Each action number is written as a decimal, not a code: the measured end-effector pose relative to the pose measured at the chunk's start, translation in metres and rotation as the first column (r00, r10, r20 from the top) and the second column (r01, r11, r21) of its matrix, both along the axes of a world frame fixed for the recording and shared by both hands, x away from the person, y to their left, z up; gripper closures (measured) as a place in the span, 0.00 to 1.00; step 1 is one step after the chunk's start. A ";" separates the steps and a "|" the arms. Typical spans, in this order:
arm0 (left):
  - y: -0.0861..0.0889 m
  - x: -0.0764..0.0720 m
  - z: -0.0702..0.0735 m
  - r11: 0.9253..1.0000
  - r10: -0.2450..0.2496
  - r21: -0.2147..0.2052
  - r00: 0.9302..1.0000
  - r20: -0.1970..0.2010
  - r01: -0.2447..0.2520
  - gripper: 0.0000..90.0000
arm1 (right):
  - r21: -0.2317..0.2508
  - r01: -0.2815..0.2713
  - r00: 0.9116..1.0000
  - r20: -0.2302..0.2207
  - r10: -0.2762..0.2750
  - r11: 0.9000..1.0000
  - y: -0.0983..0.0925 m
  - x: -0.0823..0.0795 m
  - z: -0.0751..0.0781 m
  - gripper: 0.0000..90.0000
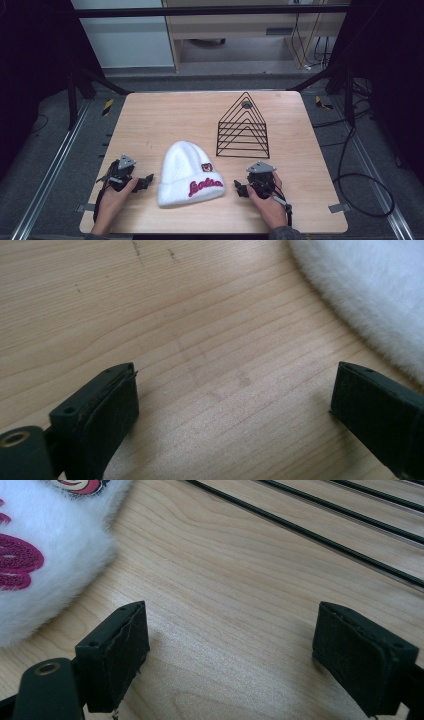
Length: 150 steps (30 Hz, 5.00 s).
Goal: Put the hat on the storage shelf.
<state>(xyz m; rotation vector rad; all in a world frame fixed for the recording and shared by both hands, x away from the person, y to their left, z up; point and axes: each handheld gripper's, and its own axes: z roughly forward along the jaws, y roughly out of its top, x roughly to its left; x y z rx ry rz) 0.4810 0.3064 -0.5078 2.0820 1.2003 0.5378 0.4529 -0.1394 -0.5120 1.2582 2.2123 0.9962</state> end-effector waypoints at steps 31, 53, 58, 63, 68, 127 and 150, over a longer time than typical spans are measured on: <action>-0.078 0.082 0.062 0.989 -0.146 -0.007 0.988 -0.052 0.146 0.19 | 0.001 0.004 1.000 -0.002 -0.004 1.000 0.000 0.000 0.000 0.17; -0.102 0.098 0.031 0.984 -0.166 0.038 0.970 -0.179 0.176 0.58 | 0.001 0.002 1.000 -0.002 -0.002 1.000 0.001 0.000 0.000 0.17; -0.106 0.095 0.032 0.980 -0.183 0.041 0.965 -0.187 0.194 0.75 | 0.001 0.001 1.000 -0.001 -0.001 1.000 0.001 0.000 0.000 0.17; -0.107 0.092 0.035 0.977 -0.201 0.024 0.961 -0.192 0.210 0.90 | 0.001 0.001 1.000 -0.001 -0.001 1.000 0.001 0.000 0.000 0.17; -0.107 0.079 0.050 0.975 -0.214 0.027 0.969 -0.125 0.219 0.92 | 0.001 0.002 1.000 -0.002 -0.002 1.000 0.001 0.000 0.000 0.17; -0.120 -0.013 0.294 0.867 -0.458 0.033 0.767 0.450 0.498 0.92 | 0.089 -0.349 0.915 0.246 0.318 0.933 0.052 0.003 0.140 0.28; -0.117 -0.008 0.299 0.843 -0.490 0.040 0.736 0.467 0.536 0.92 | 0.107 -0.445 0.891 0.150 0.428 0.889 0.073 0.039 0.141 0.31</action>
